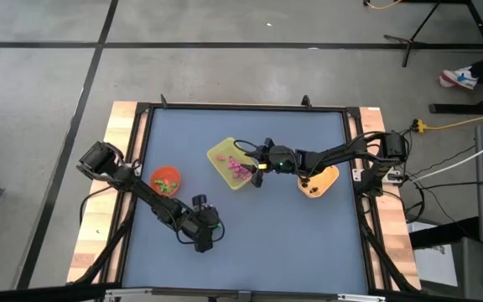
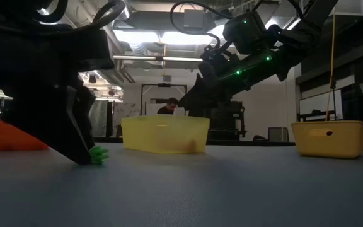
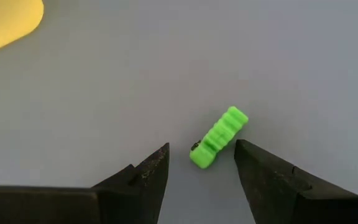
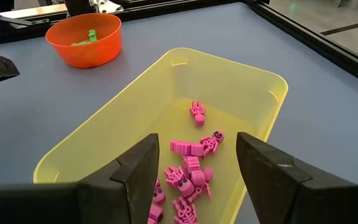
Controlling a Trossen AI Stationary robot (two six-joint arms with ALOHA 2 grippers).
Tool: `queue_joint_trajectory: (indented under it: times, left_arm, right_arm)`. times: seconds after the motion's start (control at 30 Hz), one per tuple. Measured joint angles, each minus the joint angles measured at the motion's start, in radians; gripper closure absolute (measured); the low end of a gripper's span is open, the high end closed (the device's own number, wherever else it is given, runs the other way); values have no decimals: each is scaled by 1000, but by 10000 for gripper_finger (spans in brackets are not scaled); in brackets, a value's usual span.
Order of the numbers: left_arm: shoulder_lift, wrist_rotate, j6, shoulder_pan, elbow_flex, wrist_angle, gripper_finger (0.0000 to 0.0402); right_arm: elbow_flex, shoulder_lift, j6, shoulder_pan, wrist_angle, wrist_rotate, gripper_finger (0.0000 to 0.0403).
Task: Sort Halloween decoration
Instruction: Put the green skeleton toy into the orange bin
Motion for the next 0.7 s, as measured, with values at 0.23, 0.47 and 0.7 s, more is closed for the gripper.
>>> queue_joint_trajectory:
  times: [0.23, 0.47, 0.7]
  left_arm:
    - [0, -3, 14, 0, 0, 2, 225]
    - [0, -4, 13, 3, 0, 4, 225]
    - [0, 13, 11, 4, 0, 5, 245]
  right_arm:
    - [0, 0, 0, 0, 0, 0, 189]
    - [0, 0, 0, 0, 1, 0, 189]
    - [0, 0, 0, 0, 1, 0, 189]
